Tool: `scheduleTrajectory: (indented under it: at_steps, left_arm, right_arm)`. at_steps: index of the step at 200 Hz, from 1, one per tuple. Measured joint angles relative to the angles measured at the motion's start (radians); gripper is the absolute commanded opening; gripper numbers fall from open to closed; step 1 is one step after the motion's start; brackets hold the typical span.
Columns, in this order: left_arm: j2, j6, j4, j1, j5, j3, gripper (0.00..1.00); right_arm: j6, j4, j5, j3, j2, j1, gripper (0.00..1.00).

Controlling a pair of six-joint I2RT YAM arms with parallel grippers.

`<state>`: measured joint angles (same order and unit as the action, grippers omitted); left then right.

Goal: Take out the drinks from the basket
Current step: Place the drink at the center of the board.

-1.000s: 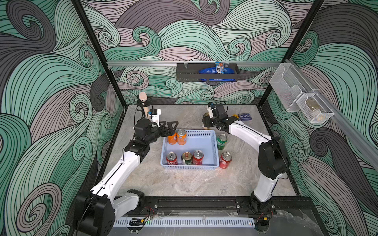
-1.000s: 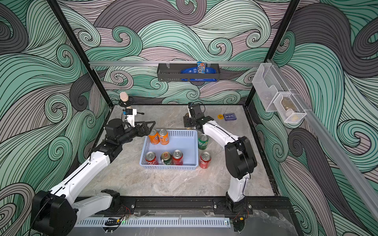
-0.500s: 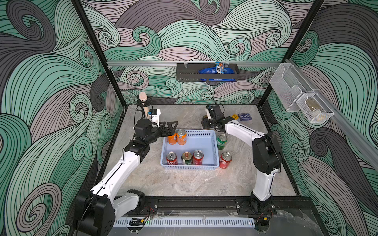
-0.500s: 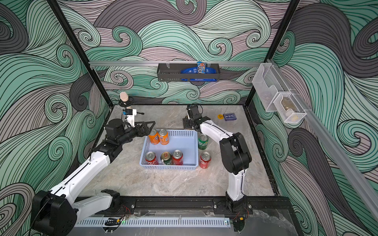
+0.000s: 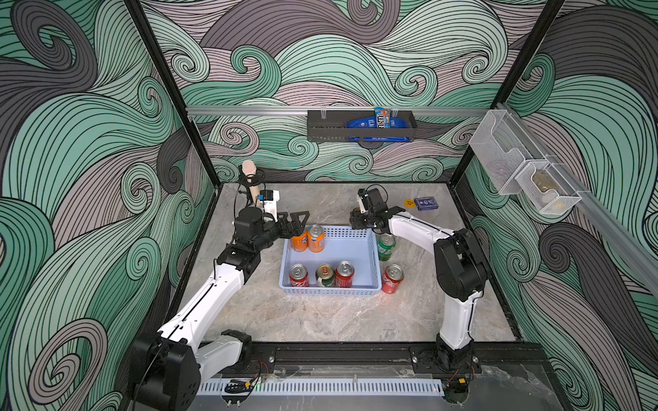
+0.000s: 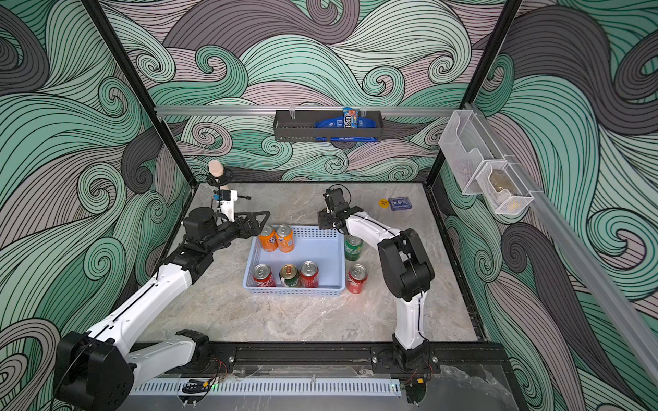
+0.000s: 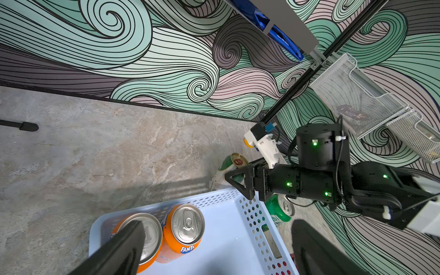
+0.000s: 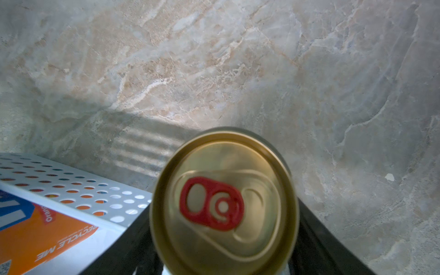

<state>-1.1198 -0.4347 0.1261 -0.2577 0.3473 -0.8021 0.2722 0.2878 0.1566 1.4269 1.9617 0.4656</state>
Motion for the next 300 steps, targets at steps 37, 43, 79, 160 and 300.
scheduleTrajectory:
  at_steps: [37,43,79,160,300]
  left_arm:
    - [0.0,0.001,0.0,0.0,0.0,0.0,0.99]
    - [0.0,0.001,0.0,0.0,0.0,0.0,0.99]
    - [0.0,0.001,0.0,0.0,0.0,0.0,0.99]
    - [0.0,0.002,-0.008,0.0,-0.023,0.0,0.99]
    - [0.19,0.016,-0.121,0.006,-0.183,0.079,0.99]
  right_arm:
    - [0.004,-0.008,0.001,0.0,0.002,0.006,0.69]
    - [0.004,-0.008,0.002,0.0,0.002,0.007,0.7]
    - [0.012,-0.012,0.002,-0.001,0.002,0.014,0.79]
    - [0.026,-0.053,0.018,-0.008,-0.012,0.019,0.95]
    - [-0.054,-0.084,-0.182,-0.158,-0.406,0.051,0.96]
